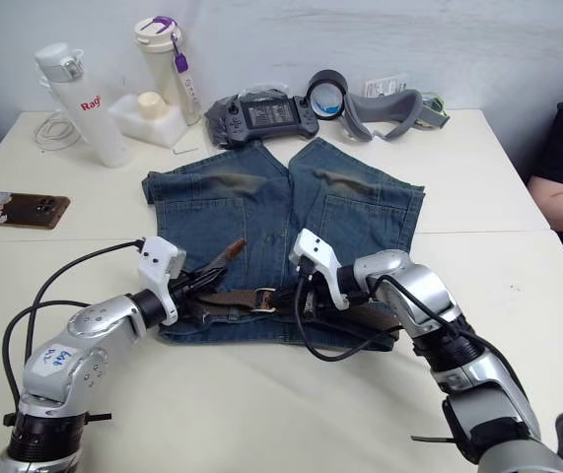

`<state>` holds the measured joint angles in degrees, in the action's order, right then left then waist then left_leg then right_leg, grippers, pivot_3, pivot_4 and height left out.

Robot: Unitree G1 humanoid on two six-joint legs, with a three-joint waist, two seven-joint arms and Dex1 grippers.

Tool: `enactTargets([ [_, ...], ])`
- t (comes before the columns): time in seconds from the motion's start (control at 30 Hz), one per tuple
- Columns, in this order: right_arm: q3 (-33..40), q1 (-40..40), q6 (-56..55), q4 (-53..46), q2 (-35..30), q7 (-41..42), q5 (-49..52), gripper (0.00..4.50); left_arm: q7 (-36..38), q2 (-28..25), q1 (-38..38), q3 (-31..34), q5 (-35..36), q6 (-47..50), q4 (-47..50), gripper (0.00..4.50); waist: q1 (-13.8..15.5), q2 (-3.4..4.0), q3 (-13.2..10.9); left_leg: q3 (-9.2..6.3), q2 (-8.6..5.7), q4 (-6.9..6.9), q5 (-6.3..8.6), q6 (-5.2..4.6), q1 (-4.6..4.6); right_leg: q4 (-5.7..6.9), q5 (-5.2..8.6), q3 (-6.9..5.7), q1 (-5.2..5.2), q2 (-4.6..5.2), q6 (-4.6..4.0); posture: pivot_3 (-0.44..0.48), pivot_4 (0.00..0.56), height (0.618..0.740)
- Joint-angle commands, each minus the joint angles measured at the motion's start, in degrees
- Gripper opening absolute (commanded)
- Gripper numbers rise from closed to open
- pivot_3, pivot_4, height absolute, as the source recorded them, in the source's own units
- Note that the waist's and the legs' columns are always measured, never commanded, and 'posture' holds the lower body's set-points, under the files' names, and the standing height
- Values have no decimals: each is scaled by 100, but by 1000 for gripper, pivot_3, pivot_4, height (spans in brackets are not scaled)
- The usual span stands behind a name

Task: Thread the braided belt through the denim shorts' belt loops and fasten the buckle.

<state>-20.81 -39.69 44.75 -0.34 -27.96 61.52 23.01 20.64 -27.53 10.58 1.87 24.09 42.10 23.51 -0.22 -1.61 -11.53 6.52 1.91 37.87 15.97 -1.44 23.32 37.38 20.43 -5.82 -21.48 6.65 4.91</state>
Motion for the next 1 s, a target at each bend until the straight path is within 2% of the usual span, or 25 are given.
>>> enactTargets([
  [0.03,-60,-112,-167,134,168,33,-105,36,108,-63,-49,-97,-253,-311,-88,0,0,0,0,0,0,0,0,0,0,0,0,0,0,0,0,0,150,740],
  [0.53,-508,-131,7,470,381,73,-562,36,245,64,-137,-99,-441,-499,-150,0,-11,5,5,-1,2,-1,0,0,-4,5,0,-2,0,2,0,0,150,740],
  [0.8,-1245,-216,1063,696,275,71,-776,36,241,164,-182,-78,-471,-533,-141,0,-12,17,108,-2,2,-14,5,0,-15,4,0,-3,5,5,0,0,150,740],
  [1.0,-1683,-264,931,1055,475,-108,-1197,36,332,303,108,21,-293,-529,-238,0,-13,22,224,-4,0,-28,13,2,-29,-6,0,-6,15,7,0,0,150,740],
])
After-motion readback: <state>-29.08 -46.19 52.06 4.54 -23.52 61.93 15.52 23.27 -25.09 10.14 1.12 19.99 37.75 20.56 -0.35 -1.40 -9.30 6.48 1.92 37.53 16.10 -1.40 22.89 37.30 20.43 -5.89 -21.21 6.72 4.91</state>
